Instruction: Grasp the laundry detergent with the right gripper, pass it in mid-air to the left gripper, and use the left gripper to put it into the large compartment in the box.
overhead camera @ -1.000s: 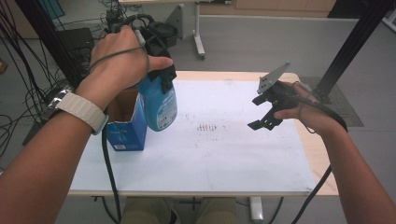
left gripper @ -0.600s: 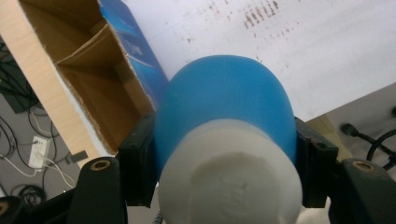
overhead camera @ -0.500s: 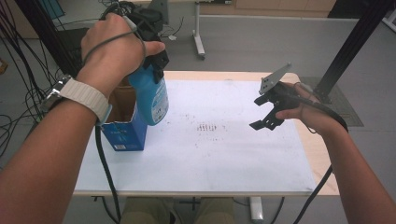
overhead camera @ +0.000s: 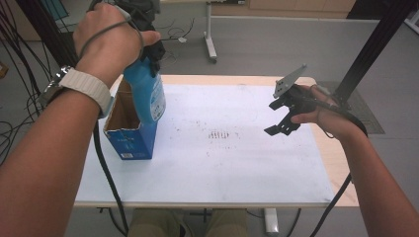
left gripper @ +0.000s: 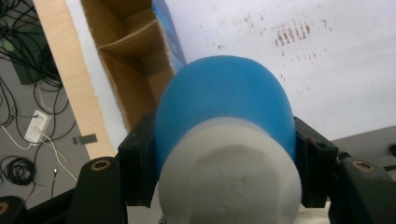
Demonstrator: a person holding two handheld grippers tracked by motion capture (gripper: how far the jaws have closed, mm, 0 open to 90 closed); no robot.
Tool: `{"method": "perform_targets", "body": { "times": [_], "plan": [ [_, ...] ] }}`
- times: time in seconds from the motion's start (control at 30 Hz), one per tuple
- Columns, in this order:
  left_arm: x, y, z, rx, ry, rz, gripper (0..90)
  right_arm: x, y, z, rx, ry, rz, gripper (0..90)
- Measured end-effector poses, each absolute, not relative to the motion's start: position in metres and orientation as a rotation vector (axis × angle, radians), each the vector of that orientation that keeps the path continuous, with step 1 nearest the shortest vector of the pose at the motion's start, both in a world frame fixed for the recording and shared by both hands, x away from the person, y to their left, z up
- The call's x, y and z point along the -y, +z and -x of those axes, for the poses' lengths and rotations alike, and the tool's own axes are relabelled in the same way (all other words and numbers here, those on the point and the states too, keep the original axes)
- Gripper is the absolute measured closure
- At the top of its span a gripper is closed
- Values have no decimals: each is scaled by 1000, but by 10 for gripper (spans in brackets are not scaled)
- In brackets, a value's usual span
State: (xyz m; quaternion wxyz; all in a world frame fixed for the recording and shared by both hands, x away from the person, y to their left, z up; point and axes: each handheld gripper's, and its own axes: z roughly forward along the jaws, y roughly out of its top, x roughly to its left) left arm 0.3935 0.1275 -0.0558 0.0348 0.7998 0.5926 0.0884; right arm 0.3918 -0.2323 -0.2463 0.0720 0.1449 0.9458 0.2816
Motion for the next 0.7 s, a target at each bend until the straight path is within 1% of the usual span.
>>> {"method": "perform_targets", "body": {
  "times": [0.7],
  "plan": [
    [-171, -47, -410, -1980, 309, -2330, 374, 237, -249, -394, -2833, 835, -473, 88]
  ]
}}
